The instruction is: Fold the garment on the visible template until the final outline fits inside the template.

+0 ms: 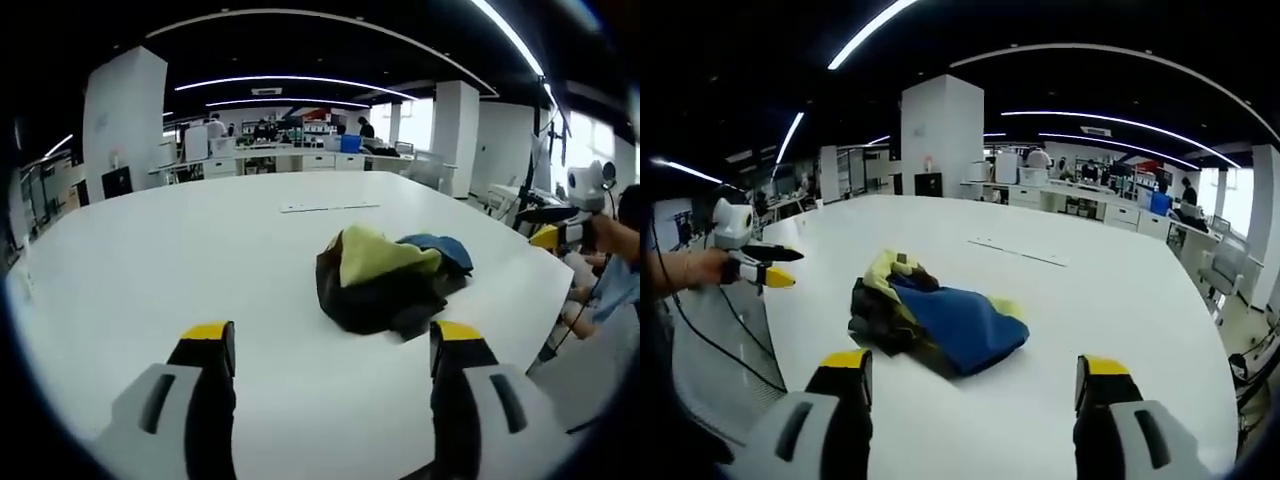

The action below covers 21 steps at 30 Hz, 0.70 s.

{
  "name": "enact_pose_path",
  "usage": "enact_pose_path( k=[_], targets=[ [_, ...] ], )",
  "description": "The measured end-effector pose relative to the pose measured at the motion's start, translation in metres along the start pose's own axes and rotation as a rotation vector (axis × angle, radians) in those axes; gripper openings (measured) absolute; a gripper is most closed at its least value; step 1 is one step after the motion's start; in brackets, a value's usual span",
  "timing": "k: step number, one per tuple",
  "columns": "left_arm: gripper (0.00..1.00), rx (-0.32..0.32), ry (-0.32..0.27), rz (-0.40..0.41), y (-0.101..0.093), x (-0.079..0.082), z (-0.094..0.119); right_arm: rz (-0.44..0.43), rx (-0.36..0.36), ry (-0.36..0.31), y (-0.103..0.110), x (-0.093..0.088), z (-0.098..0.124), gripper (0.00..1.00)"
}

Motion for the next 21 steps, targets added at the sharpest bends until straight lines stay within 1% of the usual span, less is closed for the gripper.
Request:
enact_pose_path(
  k=[2,3,4,6,8,10,14,17,21],
  targets=[
    [0.76,0.000,0.007,-0.025,0.000,0.003,-0.005,-0.001,0.016,-0.007,0.000,0.004,-0.003,0.77],
    [0.75,0.001,0.009,-0.025,-0.001,0.005,-0.008,-0.007,0.031,-0.008,0.001,0.006,-0.005,0.76],
    [0.75,0.000,0.008,-0.018,-0.001,0.006,-0.010,-0.008,0.040,-0.009,0.001,0.007,-0.006,0.75],
    [0.72,-0.003,-0.010,0.024,-0.004,0.010,-0.015,0.000,0.058,-0.019,0.002,0.011,-0.010,0.72],
    [0.70,-0.004,-0.012,0.035,-0.006,0.012,-0.019,0.002,0.075,-0.027,0.003,0.013,-0.013,0.67],
    [0.67,0.002,-0.006,0.034,-0.007,0.012,-0.023,-0.005,0.097,-0.032,0.005,0.015,-0.019,0.63],
    [0.60,0.004,0.002,0.017,-0.007,0.013,-0.031,-0.010,0.136,-0.052,0.010,0.019,-0.030,0.57],
    [0.55,0.002,0.005,0.015,-0.005,0.013,-0.038,-0.003,0.161,-0.051,0.015,0.020,-0.038,0.50],
    [0.51,0.007,0.013,0.006,-0.001,0.009,-0.046,0.011,0.197,-0.048,0.024,0.020,-0.049,0.45]
  ],
)
Point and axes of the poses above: the point that each gripper's makers call its tool centre point, and the gripper's own axes: z roughly backward along the fingers, y roughly to its left, x roughly out of its top, the point moved 5 cm from there along z, roughly backward along the fingers, and after that the axes turned 9 degrees about -y, right-handed, at the moved point
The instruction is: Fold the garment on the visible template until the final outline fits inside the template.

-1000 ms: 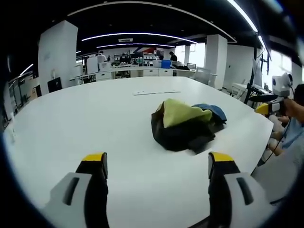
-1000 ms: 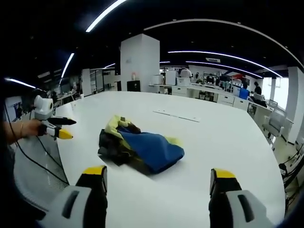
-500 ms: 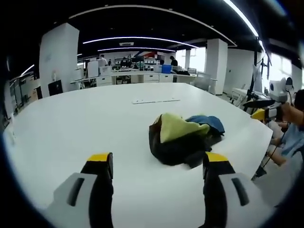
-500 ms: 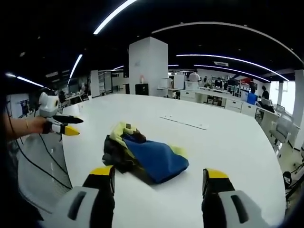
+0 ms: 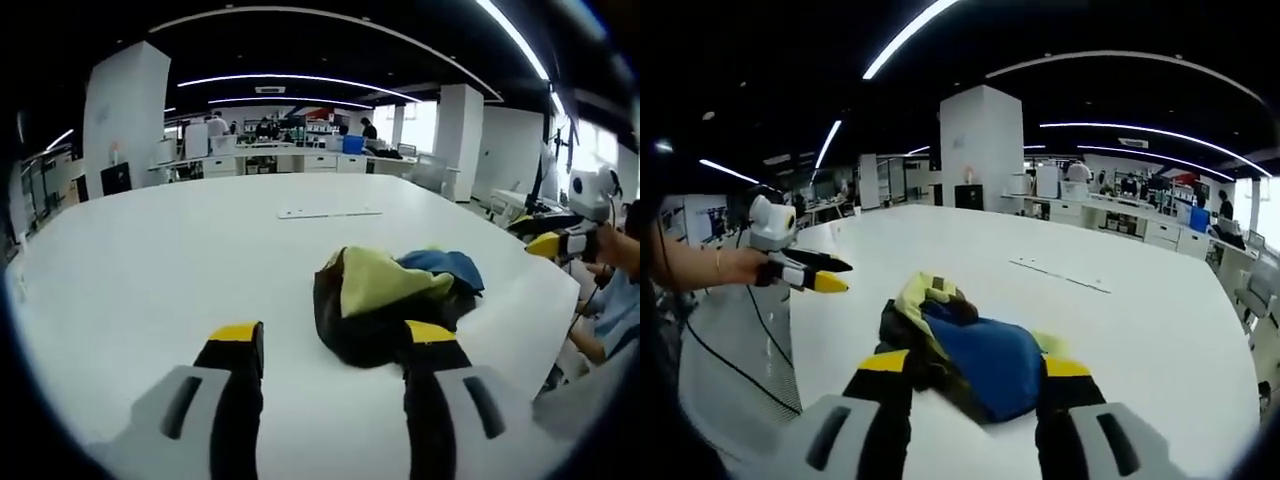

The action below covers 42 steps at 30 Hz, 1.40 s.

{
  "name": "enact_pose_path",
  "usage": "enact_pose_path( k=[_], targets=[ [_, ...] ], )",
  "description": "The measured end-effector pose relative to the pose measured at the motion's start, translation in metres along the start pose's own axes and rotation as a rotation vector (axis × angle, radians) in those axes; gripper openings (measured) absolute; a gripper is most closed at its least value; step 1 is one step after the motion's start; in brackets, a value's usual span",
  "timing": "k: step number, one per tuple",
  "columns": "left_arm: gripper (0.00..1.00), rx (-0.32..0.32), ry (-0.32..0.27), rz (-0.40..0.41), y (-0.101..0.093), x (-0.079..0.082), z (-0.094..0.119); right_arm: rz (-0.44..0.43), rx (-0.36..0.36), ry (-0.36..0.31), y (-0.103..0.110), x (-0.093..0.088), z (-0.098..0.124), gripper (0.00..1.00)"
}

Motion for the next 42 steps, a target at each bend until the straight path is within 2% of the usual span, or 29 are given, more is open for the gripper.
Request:
enact_pose_path(
  k=[9,19,32,42],
  targets=[
    [0.39,0.029,0.023,0.004,0.012,-0.010,-0.018,0.023,0.058,0.021,0.005,-0.003,-0.022,0.31],
    [0.26,0.070,0.053,-0.008,0.032,-0.017,-0.047,0.017,0.080,0.038,0.005,-0.005,-0.045,0.23],
    [0.25,0.020,0.131,-0.044,0.037,-0.030,-0.092,0.029,0.121,0.074,0.013,-0.007,-0.079,0.17],
    [0.23,-0.038,0.162,-0.044,0.032,-0.036,-0.110,0.076,0.179,0.111,0.027,-0.014,-0.102,0.13]
  ],
)
Point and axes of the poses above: the point that each gripper's makers call its tool centre point, and the gripper's own axes: z roughly backward along the fingers, y roughly to its left, x roughly out of its top, the point moved 5 cm from there along z, roughly backward along the fingers, and after that the axes turned 9 degrees about -y, right-handed, at the moved point
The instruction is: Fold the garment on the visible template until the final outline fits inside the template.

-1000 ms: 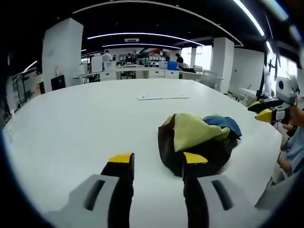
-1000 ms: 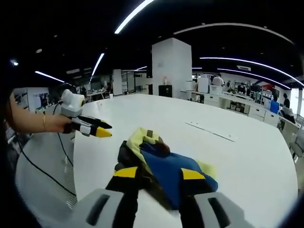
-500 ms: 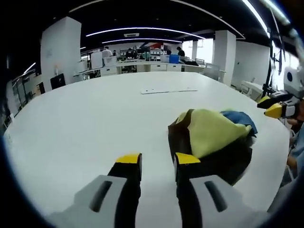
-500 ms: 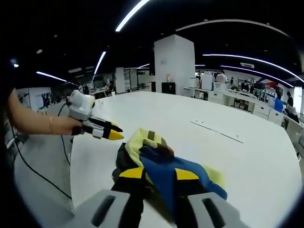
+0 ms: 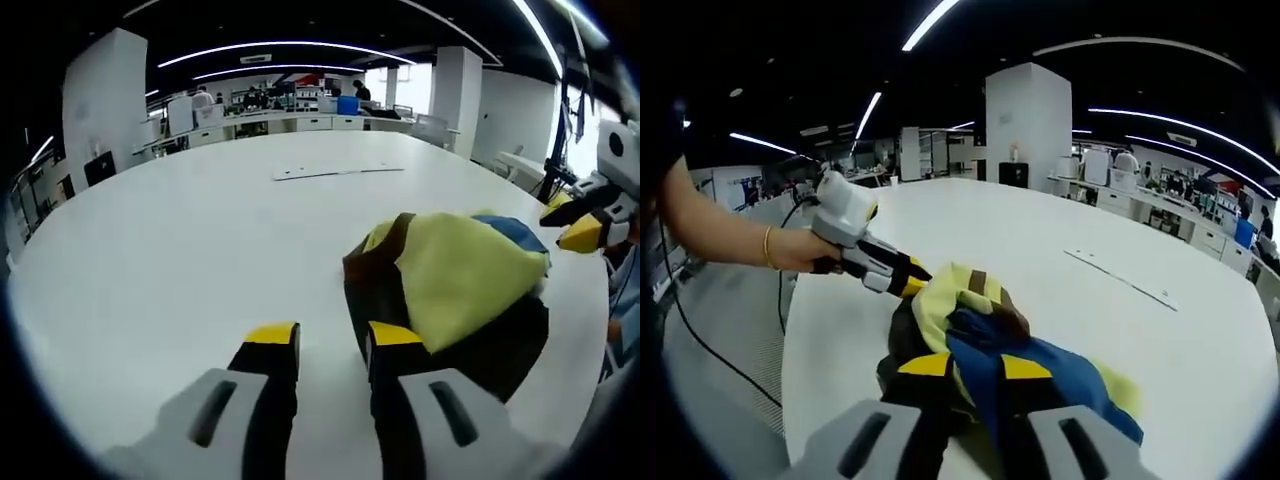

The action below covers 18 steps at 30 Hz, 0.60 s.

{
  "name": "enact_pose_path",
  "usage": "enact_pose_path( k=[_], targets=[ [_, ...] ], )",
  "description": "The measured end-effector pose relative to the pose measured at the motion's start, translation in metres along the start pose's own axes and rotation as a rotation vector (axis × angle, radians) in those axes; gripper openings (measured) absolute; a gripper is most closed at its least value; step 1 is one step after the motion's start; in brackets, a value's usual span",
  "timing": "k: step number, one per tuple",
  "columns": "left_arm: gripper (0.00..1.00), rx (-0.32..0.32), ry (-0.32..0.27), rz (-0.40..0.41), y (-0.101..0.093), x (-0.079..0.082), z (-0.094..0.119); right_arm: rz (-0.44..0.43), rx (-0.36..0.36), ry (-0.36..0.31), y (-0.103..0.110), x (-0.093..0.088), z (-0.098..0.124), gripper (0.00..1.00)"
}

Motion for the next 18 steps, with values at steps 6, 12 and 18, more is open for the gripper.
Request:
enact_pose_path(
  k=[6,12,18],
  targets=[
    [0.22,-0.026,0.005,-0.005,-0.006,0.001,-0.006,0.009,0.011,0.026,0.003,-0.003,-0.012,0.08],
    [0.18,-0.047,0.042,-0.039,-0.013,-0.006,-0.012,0.011,0.019,0.044,0.004,-0.006,-0.019,0.08],
    [0.15,-0.053,0.080,-0.051,-0.015,-0.012,-0.015,0.056,0.015,0.078,0.006,-0.012,-0.021,0.08]
  ],
)
Point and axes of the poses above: the point that each gripper's makers call its tool centre point, and the gripper's own axes: z roughly backward along the fingers, y roughly to its left, x roughly out of its top, the point moved 5 cm from there along z, roughly backward along the fingers, and after that the axes turned 9 degrees about -y, right-handed, at the moved point
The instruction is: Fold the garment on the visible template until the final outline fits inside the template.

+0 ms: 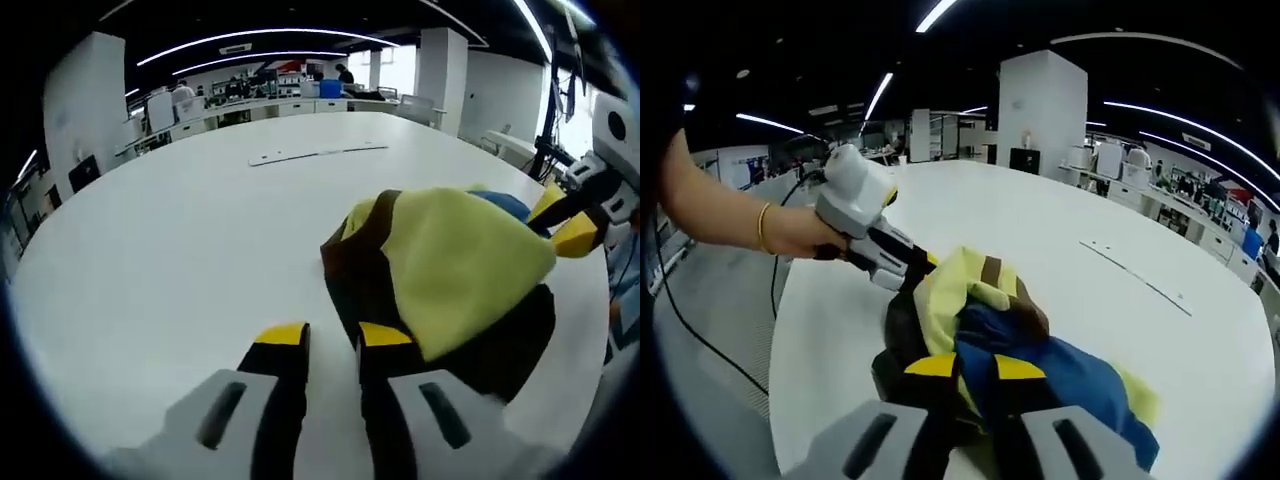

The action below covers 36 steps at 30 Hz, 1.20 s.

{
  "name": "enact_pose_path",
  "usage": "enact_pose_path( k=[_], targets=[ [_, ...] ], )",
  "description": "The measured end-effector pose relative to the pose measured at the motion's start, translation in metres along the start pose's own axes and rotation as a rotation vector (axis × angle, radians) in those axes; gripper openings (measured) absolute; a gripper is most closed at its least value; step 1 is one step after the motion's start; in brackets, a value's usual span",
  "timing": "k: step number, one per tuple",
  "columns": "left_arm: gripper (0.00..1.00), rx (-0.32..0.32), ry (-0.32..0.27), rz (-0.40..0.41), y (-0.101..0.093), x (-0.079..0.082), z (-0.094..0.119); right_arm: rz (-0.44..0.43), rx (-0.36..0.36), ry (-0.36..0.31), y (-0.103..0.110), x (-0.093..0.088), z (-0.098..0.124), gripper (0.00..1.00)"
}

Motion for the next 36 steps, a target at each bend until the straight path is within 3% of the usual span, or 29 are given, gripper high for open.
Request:
enact_pose_path(
  k=[3,9,16,20,26,32,34,36],
  targets=[
    [0.14,-0.012,0.006,0.033,-0.004,-0.001,0.002,0.058,-0.029,0.028,-0.003,-0.003,0.000,0.08],
    [0.10,-0.012,0.019,0.070,-0.011,-0.002,0.003,0.089,-0.026,0.049,-0.002,-0.009,-0.002,0.06],
    [0.06,-0.025,0.047,0.017,-0.029,-0.001,-0.004,0.071,-0.052,0.065,-0.002,-0.014,0.000,0.03],
    [0.01,-0.021,0.095,0.006,-0.032,0.003,-0.005,0.055,-0.060,0.071,-0.002,-0.017,0.001,0.03],
    [0.00,0.010,0.120,0.073,-0.032,0.004,-0.006,0.030,-0.071,0.066,-0.002,-0.019,0.002,0.02],
    [0.00,0.027,0.124,0.097,-0.033,0.004,-0.006,0.025,-0.080,0.054,-0.004,-0.018,0.005,0.00],
    [0.00,0.043,0.085,0.159,-0.033,0.002,-0.005,0.018,-0.091,0.044,-0.006,-0.016,0.008,0.00],
    [0.00,0.028,0.071,0.172,-0.031,0.001,-0.003,0.009,-0.108,0.032,-0.009,-0.014,0.012,0.00]
  ],
)
Point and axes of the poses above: the point that each gripper's makers call its tool centre point, and the gripper's own axes: z roughly backward along the fingers, y roughly to its left, x roughly out of its top, the point moved 5 cm from there along z, roughly backward along the fingers, and after that the axes turned 9 degrees about -y, right-handed, at the moved point
